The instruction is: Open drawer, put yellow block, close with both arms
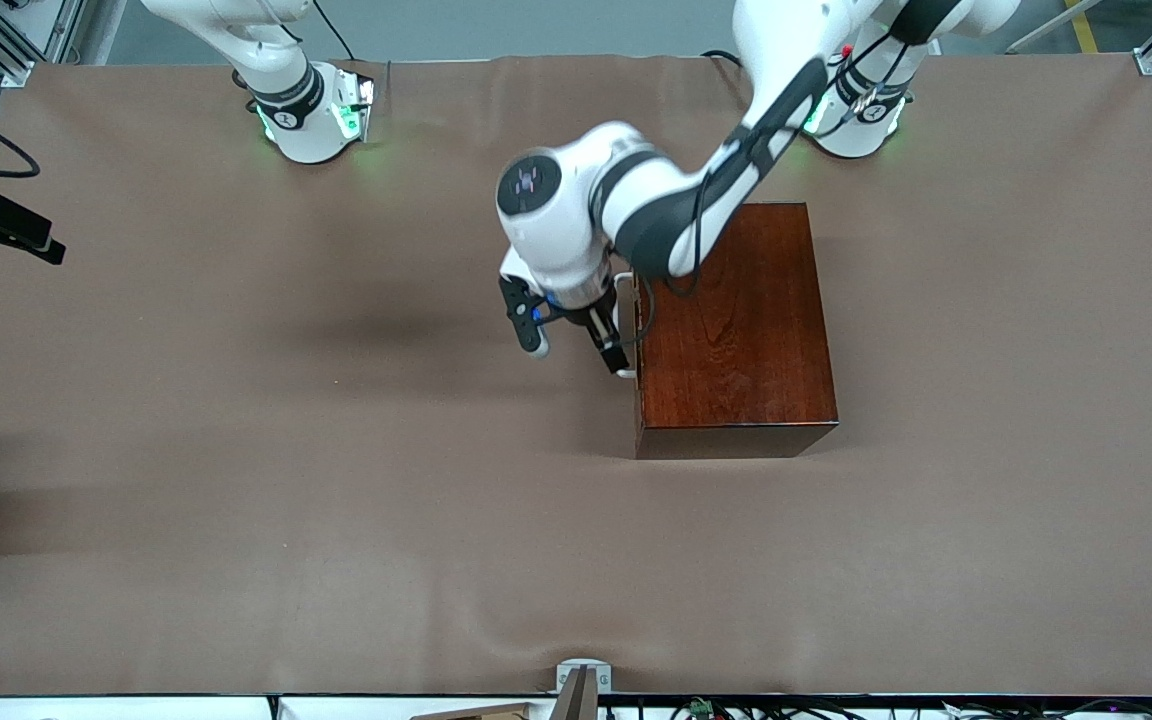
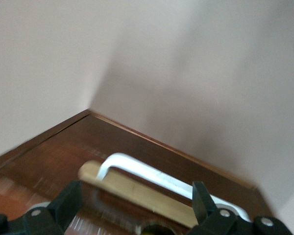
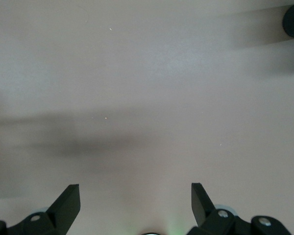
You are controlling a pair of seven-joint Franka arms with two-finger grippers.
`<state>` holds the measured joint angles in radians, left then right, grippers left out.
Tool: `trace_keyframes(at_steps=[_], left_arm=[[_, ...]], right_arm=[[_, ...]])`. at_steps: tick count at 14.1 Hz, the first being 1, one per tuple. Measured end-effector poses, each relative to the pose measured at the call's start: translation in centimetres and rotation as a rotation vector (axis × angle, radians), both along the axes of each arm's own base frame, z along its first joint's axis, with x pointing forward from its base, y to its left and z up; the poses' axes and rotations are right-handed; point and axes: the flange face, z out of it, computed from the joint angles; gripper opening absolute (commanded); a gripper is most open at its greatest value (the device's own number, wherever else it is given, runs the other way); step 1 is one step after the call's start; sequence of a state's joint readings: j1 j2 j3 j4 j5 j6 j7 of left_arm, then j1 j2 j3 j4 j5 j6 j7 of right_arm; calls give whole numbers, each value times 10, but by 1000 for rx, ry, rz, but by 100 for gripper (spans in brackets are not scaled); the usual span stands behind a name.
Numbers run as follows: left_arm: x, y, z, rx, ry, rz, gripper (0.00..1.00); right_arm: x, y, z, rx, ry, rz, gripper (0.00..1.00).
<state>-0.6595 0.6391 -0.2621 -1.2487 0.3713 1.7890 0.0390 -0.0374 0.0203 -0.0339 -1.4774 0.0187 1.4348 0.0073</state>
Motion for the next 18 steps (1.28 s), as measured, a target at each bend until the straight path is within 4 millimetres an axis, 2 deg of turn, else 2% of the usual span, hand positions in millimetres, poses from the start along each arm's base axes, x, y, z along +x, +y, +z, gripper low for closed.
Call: trace_keyframes(at_steps=[2, 4, 6, 8, 9, 10, 12, 15, 18], left_arm=[[-6, 11, 67, -89, -64, 259, 100], [-8, 46, 126, -96, -99, 462, 100], [3, 98, 176, -97, -128, 595, 100], [22, 164, 212, -112, -99, 726, 100], [34, 203, 225, -137, -58, 806, 100], [46, 245, 233, -157, -25, 883, 100], [60, 322, 236, -170, 9, 1010, 100], [58, 404, 228, -199, 22, 1109, 100], [55, 486, 209, -260, 49, 1066, 100]], right_arm=[[0, 0, 0, 0, 0, 1, 100], [0, 0, 0, 0, 0, 1, 100], [0, 1, 0, 1, 0, 2, 100], [0, 3, 0, 1, 0, 6, 100], [0, 4, 0, 1, 0, 8, 100], [0, 5, 0, 1, 0, 9, 100], [0, 6, 0, 2, -1, 12, 100], [0, 8, 0, 3, -1, 14, 100], [1, 11, 1, 3, -1, 20, 100]])
